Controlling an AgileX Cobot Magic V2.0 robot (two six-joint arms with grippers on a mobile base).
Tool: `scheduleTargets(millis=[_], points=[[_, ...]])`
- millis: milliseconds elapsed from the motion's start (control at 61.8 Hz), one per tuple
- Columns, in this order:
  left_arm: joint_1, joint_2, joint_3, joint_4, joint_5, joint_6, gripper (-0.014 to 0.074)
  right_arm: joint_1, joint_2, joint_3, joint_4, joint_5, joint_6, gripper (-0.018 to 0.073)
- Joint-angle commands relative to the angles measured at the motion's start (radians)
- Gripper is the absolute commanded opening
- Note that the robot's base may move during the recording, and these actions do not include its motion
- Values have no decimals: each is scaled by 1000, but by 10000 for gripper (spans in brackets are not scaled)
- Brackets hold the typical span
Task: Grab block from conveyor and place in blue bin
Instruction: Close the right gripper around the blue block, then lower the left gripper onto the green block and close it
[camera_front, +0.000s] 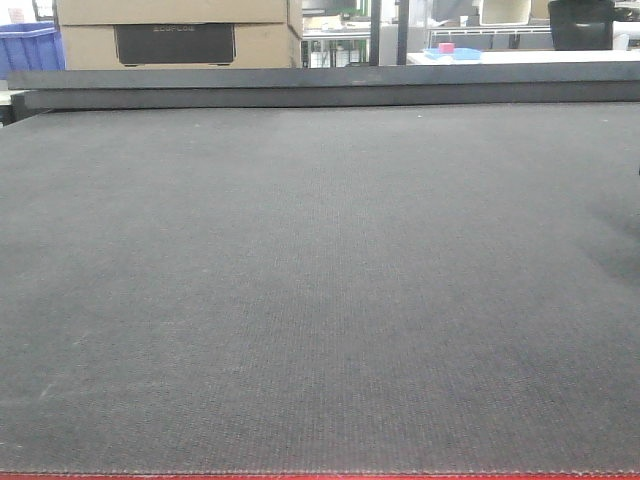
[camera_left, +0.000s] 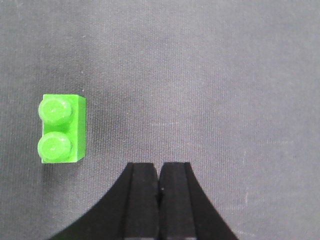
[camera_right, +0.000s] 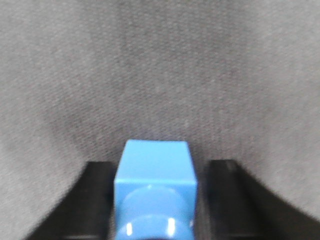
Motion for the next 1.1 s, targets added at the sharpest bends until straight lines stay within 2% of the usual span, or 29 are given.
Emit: scheduleTargets(millis=[0, 32, 130, 227, 340, 437, 518, 599, 680, 761, 923, 988, 1085], points=[[4, -3, -10, 32, -9, -66, -111, -6, -1, 3, -28, -6, -13, 92], [7, -3, -10, 43, -9, -94, -111, -6, -1, 3, -35, -1, -13, 35], [44, -3, -15, 46, 20, -99, -111, -6, -5, 3, -35, 22, -13, -171], [101, -2, -24, 46, 90, -59, -111, -4, -30, 3, -35, 44, -14, -160], [188, -2, -27, 46, 103, 15, -111, -1, -78, 3, -35, 60, -14, -160], [267, 4, -27, 33, 126, 112, -111, -1, -131, 3, -35, 69, -14, -160], [296, 18, -27, 33, 127, 193, -111, -1, -160, 3, -35, 69, -14, -160], [295, 43, -27, 20, 127, 228, -94, -1, -172, 3, -35, 69, -14, -160], [271, 74, -27, -1, 119, 263, -17, 0, -174, 3, -26, 67, -14, -160], [245, 113, -27, 17, 90, 263, 146, 0, -174, 3, -26, 65, -14, -160], [239, 187, -27, 20, 30, 263, 395, 0, -174, 3, -26, 65, -14, -160], [239, 222, -27, 20, 12, 263, 448, 0, -174, 5, -26, 63, -14, -160], [239, 282, -27, 22, -4, 263, 454, 0, -174, 6, -26, 61, -14, -160]])
